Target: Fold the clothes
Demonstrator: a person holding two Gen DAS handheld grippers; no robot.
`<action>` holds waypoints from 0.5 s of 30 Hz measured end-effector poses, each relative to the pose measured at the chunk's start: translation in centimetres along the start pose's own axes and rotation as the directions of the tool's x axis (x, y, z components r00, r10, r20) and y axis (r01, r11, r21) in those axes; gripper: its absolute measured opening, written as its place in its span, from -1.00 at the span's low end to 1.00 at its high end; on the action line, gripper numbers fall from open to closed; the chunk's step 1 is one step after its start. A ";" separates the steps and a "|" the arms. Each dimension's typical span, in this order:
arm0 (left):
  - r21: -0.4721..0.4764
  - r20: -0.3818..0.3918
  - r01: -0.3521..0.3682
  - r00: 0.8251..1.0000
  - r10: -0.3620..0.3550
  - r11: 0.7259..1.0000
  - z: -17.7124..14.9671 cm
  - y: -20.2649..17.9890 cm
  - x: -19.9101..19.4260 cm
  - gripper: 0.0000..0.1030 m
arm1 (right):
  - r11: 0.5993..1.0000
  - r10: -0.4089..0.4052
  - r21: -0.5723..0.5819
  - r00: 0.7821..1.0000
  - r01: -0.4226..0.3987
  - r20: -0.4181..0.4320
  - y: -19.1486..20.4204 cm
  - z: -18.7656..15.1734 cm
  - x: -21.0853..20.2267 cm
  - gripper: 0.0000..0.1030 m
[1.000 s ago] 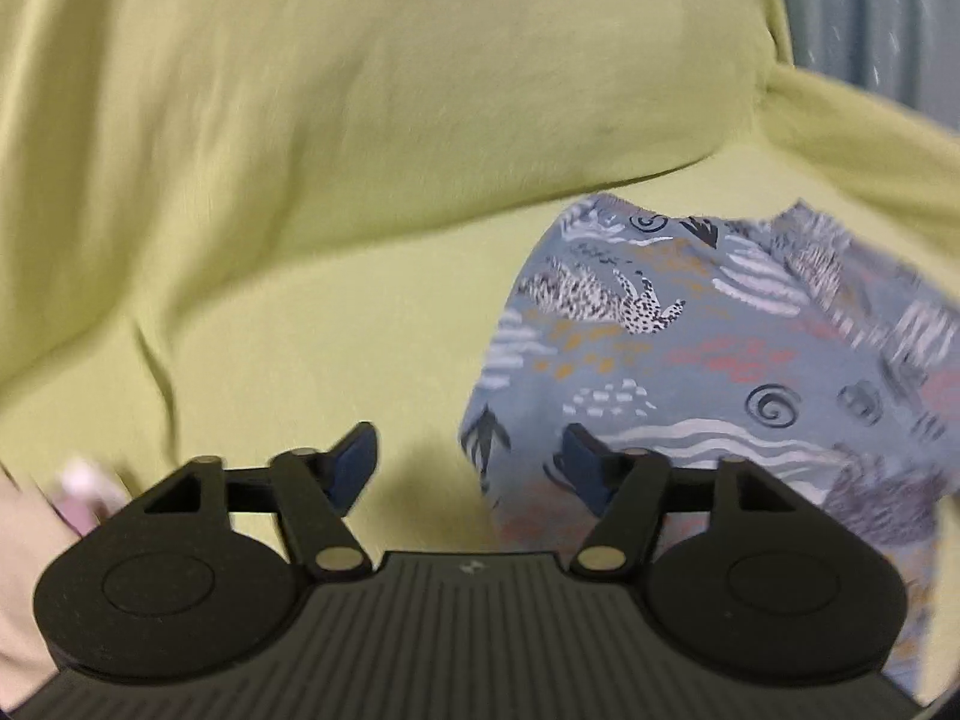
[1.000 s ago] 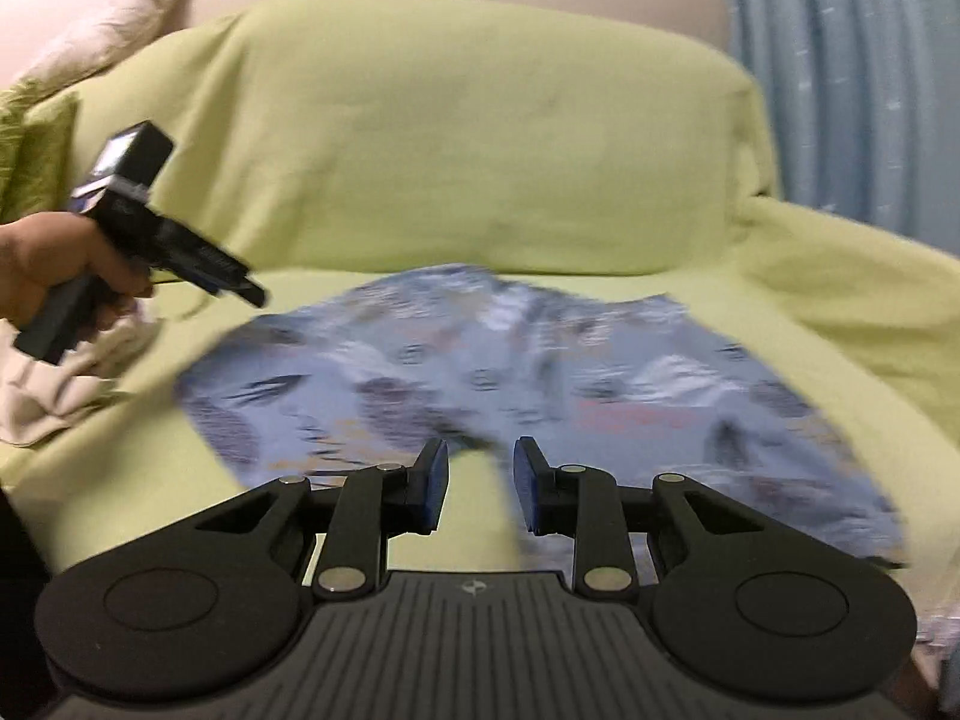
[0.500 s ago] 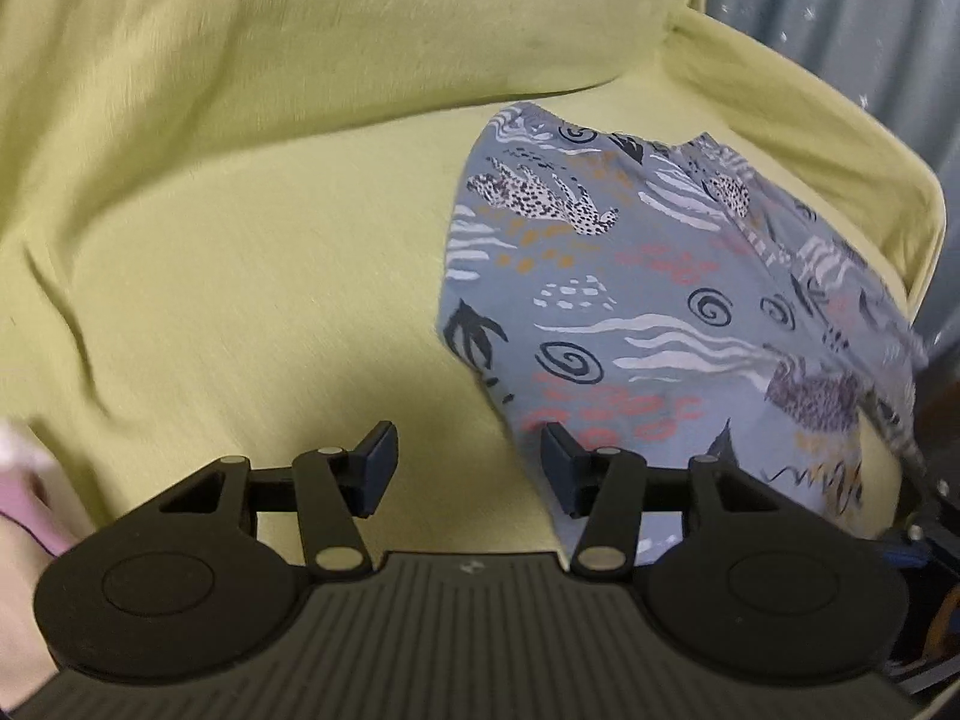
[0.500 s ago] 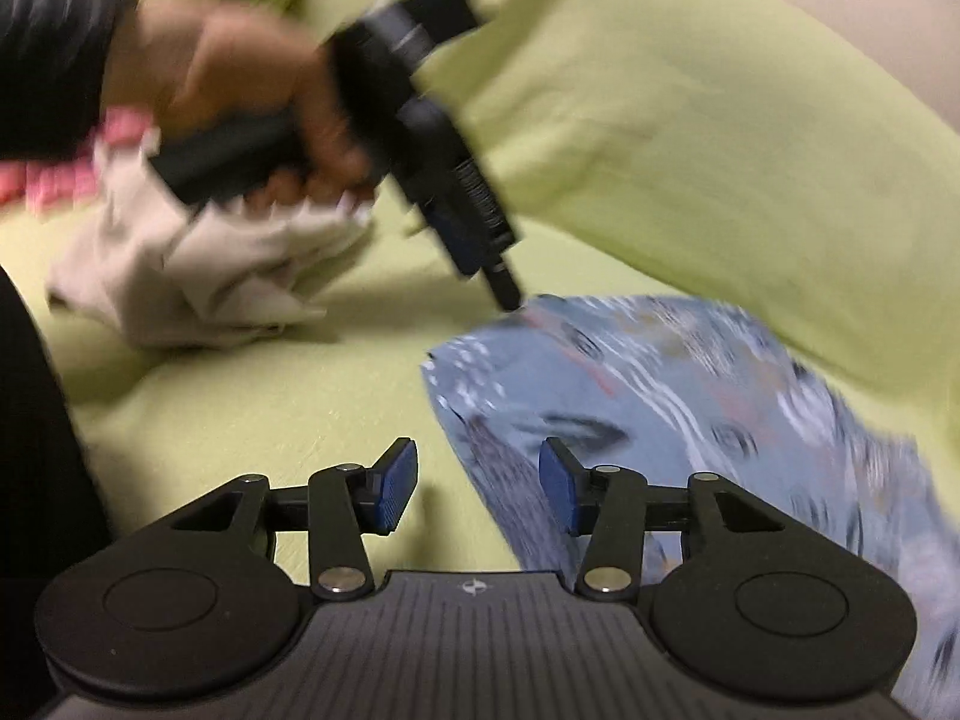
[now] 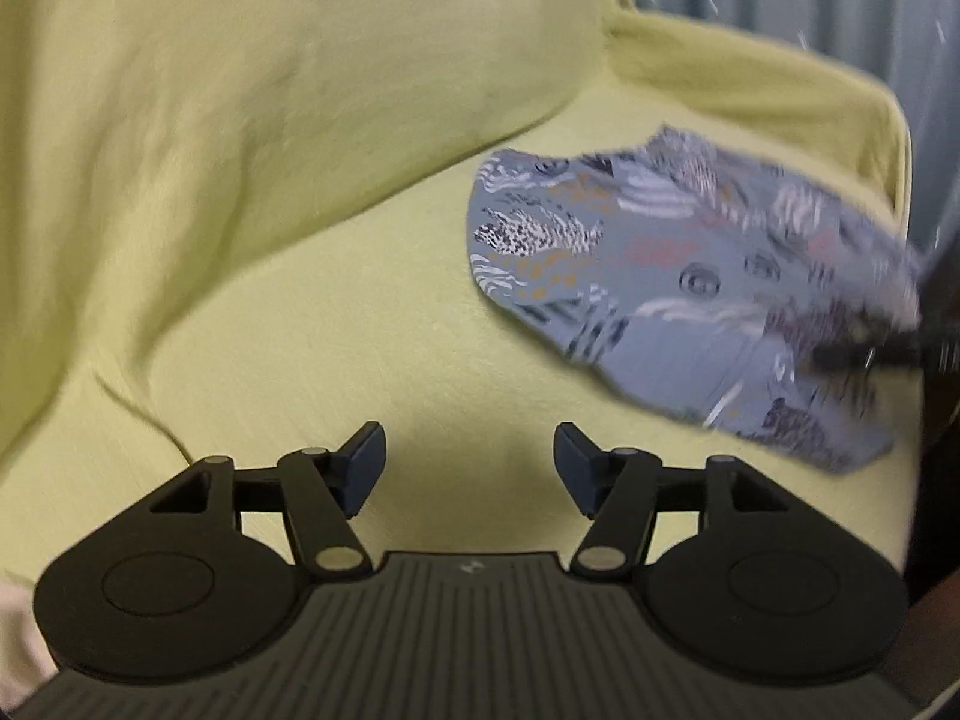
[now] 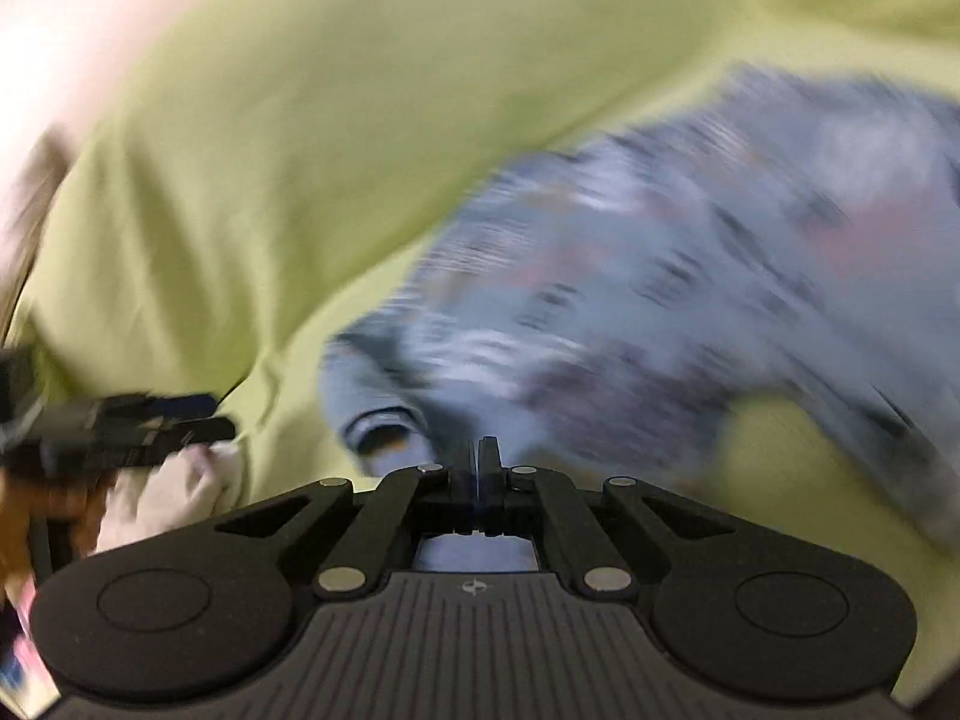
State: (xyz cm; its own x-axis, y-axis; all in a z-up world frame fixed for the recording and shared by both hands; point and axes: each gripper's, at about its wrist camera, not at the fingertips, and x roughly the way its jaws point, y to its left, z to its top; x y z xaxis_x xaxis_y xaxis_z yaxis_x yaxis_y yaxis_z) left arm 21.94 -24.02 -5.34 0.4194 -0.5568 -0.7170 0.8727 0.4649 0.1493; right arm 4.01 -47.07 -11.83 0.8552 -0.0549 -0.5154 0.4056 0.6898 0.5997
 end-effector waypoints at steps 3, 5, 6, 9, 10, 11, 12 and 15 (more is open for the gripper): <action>0.144 -0.027 -0.007 1.000 0.011 0.990 0.6 -2.0 0.9 0.12 | 0.999 -0.038 -0.018 0.999 0.038 0.003 -0.6 -0.1 -0.8 -0.85; 0.222 -0.052 0.019 0.999 -0.008 0.975 0.7 -3.6 1.9 0.13 | 0.993 -0.044 -0.107 0.999 0.046 0.023 0.4 -0.2 -1.5 -0.72; 0.254 -0.062 0.032 0.998 -0.016 0.967 0.7 -4.4 2.4 0.13 | 0.983 -0.036 -0.177 0.999 0.041 0.033 1.4 -0.3 -1.8 -0.66; 0.296 -0.112 0.119 0.990 -0.090 0.948 0.7 -6.1 4.5 0.13 | 0.943 -0.005 -0.332 0.999 0.019 0.041 4.1 -0.7 -2.2 -0.50; 0.309 -0.125 0.140 0.986 -0.106 0.941 0.7 -6.6 5.2 0.12 | 0.924 -0.006 -0.382 0.999 0.020 0.039 4.8 -0.8 -2.1 -0.45; 0.309 -0.123 0.160 0.984 -0.127 0.938 0.9 -6.8 5.6 0.10 | 0.902 -0.006 -0.432 0.999 0.021 0.037 5.6 -0.9 -2.0 -0.37; 0.307 -0.118 0.179 0.982 -0.149 0.935 1.1 -7.1 6.0 0.10 | 0.874 -0.010 -0.486 0.999 0.026 0.037 6.3 -1.2 -1.8 -0.35; 0.280 -0.045 0.248 0.968 -0.245 0.927 2.6 -6.8 6.0 0.10 | 0.745 -0.038 -0.664 0.998 0.063 0.053 8.6 -2.3 -0.9 -0.18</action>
State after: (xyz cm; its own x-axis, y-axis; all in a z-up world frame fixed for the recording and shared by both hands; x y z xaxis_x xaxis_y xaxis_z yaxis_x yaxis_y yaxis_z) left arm 19.13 -32.31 -8.87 0.1809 -0.6222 -0.7617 0.9833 0.1003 0.1516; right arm 6.01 -39.46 -7.64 0.8549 -0.1191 -0.5049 0.1426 0.9897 0.0080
